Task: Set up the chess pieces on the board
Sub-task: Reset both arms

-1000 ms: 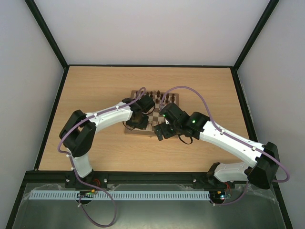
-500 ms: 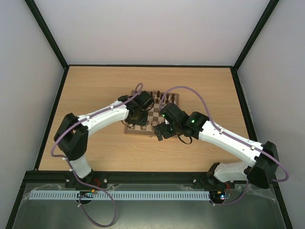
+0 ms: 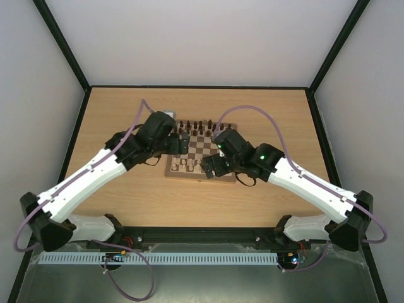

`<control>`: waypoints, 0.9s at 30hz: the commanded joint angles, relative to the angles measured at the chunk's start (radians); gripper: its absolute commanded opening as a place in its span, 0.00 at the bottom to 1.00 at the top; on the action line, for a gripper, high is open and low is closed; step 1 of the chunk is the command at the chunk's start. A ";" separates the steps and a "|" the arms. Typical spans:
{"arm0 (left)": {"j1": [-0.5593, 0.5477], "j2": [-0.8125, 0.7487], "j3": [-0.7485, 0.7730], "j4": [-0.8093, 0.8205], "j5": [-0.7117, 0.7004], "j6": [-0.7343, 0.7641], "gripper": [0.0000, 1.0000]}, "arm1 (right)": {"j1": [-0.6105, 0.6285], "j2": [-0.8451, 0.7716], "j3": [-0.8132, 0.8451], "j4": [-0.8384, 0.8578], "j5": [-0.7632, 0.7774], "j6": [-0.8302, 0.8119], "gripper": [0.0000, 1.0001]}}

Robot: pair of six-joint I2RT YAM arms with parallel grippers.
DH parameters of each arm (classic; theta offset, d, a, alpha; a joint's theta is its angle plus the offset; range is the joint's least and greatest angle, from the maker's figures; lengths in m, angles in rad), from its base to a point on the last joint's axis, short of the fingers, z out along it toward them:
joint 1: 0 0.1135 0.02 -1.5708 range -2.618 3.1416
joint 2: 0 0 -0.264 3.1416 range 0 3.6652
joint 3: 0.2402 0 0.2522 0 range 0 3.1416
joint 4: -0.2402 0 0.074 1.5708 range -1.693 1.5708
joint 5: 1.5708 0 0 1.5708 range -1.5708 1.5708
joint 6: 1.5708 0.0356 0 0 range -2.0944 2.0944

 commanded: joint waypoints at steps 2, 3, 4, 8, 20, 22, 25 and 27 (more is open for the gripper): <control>-0.004 -0.111 -0.039 0.067 -0.092 -0.011 0.99 | 0.001 -0.085 0.051 -0.045 0.070 0.052 0.99; -0.004 -0.129 -0.038 0.062 -0.122 -0.016 0.99 | 0.001 -0.100 0.049 -0.045 0.099 0.057 0.99; -0.004 -0.150 -0.039 0.051 -0.153 -0.026 0.99 | 0.001 -0.115 0.044 -0.044 0.118 0.050 0.99; 0.001 -0.267 -0.090 0.042 -0.277 -0.069 0.99 | 0.000 -0.161 0.050 -0.091 0.302 0.039 0.99; 0.027 -0.525 -0.328 0.327 -0.393 -0.006 0.99 | -0.588 -0.347 -0.264 0.333 0.338 -0.048 0.98; 0.029 -0.521 -0.359 0.364 -0.422 0.001 0.99 | -0.706 -0.311 -0.371 0.467 0.265 -0.017 0.99; 0.039 -0.538 -0.433 0.447 -0.499 0.010 0.99 | -0.791 -0.262 -0.544 0.693 0.246 -0.003 0.99; 0.056 -0.562 -0.511 0.544 -0.529 0.028 0.99 | -0.811 -0.221 -0.620 0.802 0.273 0.006 0.99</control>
